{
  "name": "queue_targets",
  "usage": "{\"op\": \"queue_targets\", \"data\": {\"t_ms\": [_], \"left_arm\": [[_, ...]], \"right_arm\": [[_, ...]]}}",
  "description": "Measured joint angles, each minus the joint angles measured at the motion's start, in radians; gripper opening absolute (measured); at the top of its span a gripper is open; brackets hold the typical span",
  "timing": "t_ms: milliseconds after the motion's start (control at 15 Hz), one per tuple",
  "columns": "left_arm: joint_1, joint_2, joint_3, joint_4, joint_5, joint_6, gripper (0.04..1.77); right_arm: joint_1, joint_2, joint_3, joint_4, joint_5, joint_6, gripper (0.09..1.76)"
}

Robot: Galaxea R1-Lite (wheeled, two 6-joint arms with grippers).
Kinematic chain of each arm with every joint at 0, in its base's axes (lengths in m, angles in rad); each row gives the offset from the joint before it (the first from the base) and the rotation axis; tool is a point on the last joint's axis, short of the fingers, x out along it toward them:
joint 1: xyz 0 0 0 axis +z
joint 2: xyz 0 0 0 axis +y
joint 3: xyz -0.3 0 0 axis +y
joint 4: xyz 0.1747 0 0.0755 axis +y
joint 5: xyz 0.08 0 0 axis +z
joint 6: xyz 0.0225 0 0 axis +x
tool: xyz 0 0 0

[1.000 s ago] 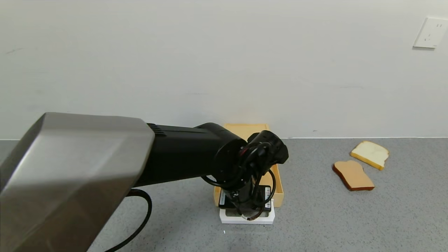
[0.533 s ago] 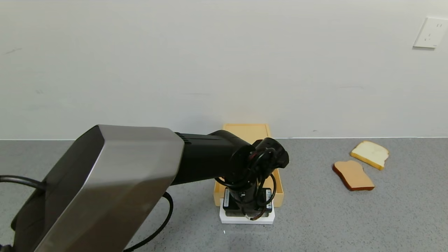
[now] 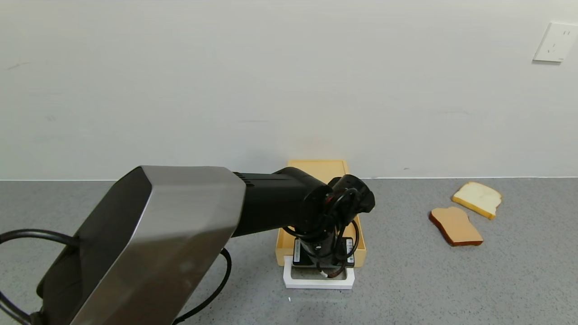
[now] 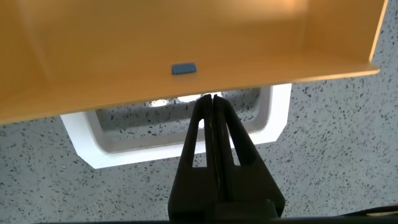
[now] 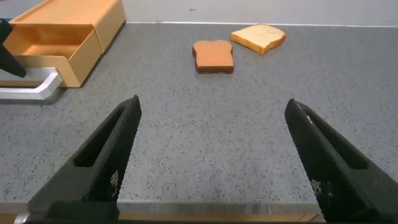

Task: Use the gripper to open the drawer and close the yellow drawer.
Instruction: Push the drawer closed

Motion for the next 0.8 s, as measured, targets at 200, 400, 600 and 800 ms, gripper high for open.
{"op": "queue_targets", "data": {"t_ms": [200, 400, 600, 800], "left_arm": [[0.007, 0.007, -0.02, -0.003, 0.006, 0.003, 0.11], [0.019, 0.013, -0.03, -0.041, 0.005, 0.008, 0.11], [0.031, 0.014, -0.038, -0.057, 0.006, 0.02, 0.11], [0.043, 0.013, -0.039, -0.101, 0.009, 0.039, 0.11]], "right_arm": [[0.0, 0.0, 0.0, 0.0, 0.0, 0.0, 1.7], [0.0, 0.0, 0.0, 0.0, 0.0, 0.0, 1.7], [0.0, 0.0, 0.0, 0.0, 0.0, 0.0, 1.7], [0.0, 0.0, 0.0, 0.0, 0.0, 0.0, 1.7]]}}
